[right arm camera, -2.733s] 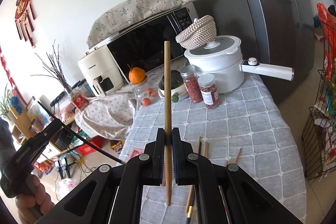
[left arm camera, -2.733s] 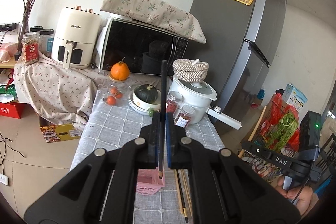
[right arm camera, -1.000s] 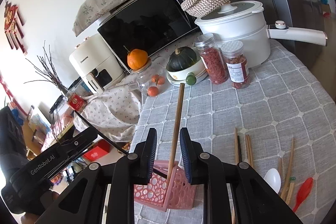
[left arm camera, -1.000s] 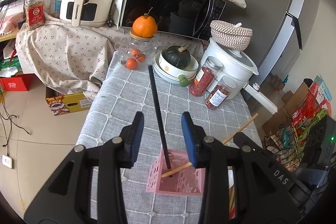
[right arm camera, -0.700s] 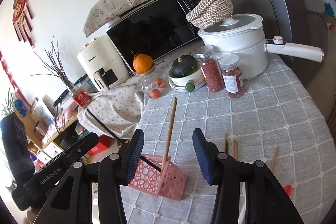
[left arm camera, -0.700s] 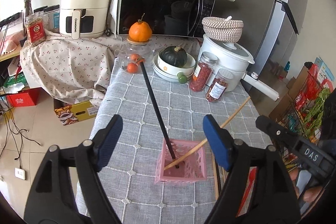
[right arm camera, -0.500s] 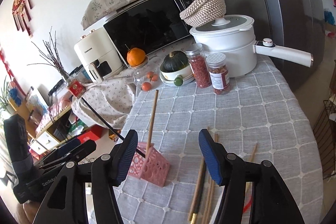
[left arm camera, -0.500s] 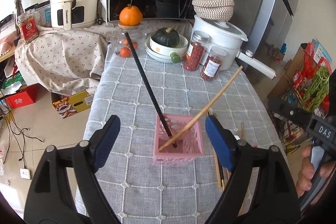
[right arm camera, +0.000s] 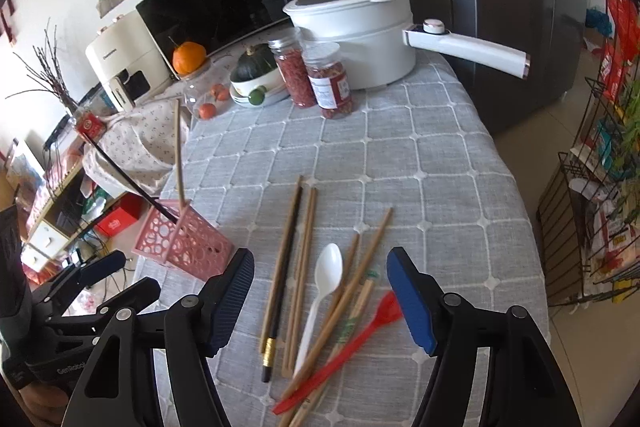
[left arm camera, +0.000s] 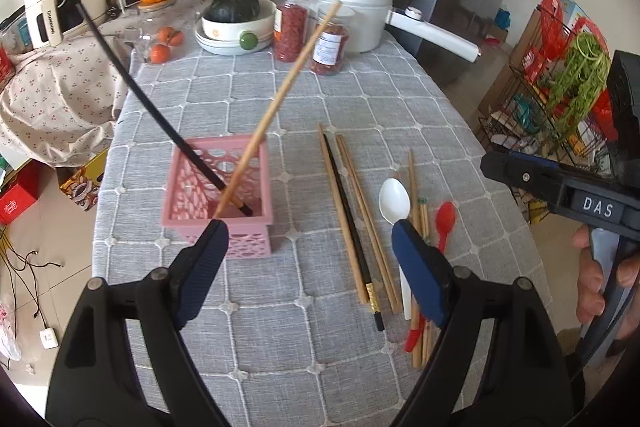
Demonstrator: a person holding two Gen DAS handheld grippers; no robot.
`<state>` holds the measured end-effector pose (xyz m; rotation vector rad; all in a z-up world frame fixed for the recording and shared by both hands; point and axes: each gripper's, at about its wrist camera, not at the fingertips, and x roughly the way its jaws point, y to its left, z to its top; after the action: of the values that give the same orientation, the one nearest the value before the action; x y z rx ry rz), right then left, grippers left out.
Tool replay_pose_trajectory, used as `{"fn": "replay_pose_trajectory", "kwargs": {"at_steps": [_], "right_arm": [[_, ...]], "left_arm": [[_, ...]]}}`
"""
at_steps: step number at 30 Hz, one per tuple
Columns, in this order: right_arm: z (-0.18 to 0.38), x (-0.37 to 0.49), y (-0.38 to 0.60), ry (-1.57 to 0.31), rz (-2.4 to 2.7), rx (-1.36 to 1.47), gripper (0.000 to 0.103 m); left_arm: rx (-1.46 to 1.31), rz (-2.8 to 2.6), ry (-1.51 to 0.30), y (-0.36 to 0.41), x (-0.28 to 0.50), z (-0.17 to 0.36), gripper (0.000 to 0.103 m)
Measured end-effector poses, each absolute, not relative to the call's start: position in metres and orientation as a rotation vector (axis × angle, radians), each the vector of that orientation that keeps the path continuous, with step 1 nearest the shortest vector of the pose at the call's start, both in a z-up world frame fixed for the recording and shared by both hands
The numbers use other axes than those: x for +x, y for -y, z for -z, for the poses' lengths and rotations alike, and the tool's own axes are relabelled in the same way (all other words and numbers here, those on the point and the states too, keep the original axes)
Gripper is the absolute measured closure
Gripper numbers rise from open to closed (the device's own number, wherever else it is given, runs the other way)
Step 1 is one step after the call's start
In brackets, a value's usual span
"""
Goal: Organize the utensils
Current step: 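Grasp the white spoon with the left tool while the right tool grasps the red spoon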
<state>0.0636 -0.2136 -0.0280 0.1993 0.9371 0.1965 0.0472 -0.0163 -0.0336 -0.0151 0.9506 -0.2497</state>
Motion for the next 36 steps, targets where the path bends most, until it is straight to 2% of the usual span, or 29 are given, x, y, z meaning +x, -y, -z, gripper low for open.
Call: {"fn": "replay_pose_trajectory", "kwargs": {"at_steps": [9, 14, 23, 31, 34, 36], "right_arm": [[0.061, 0.067, 0.258, -1.084, -0.094, 0.238, 0.033], [0.07, 0.069, 0.272, -1.123, -0.065, 0.254, 0.033], [0.082, 0.076, 0.282, -1.165, -0.032, 0.273, 0.033], [0.087, 0.079, 0.286, -1.174, -0.011, 0.293, 0.033], [0.088, 0.08, 0.288, -1.178, -0.007, 0.308, 0.033], [0.09, 0.081, 0.29, -1.184, -0.004, 0.314, 0.033]], "left_arm": [[-0.022, 0.376, -1.05, 0.068, 0.065, 0.059, 0.021], [-0.103, 0.442, -1.119, 0.088, 0.086, 0.079, 0.045], [-0.133, 0.44, -1.139, 0.105, 0.116, 0.107, 0.059], [-0.138, 0.382, -1.19, 0.112, 0.131, 0.129, 0.06], [-0.13, 0.378, -1.201, 0.114, 0.132, 0.133, 0.066], [-0.132, 0.372, -1.193, 0.113, 0.132, 0.132, 0.066]]}}
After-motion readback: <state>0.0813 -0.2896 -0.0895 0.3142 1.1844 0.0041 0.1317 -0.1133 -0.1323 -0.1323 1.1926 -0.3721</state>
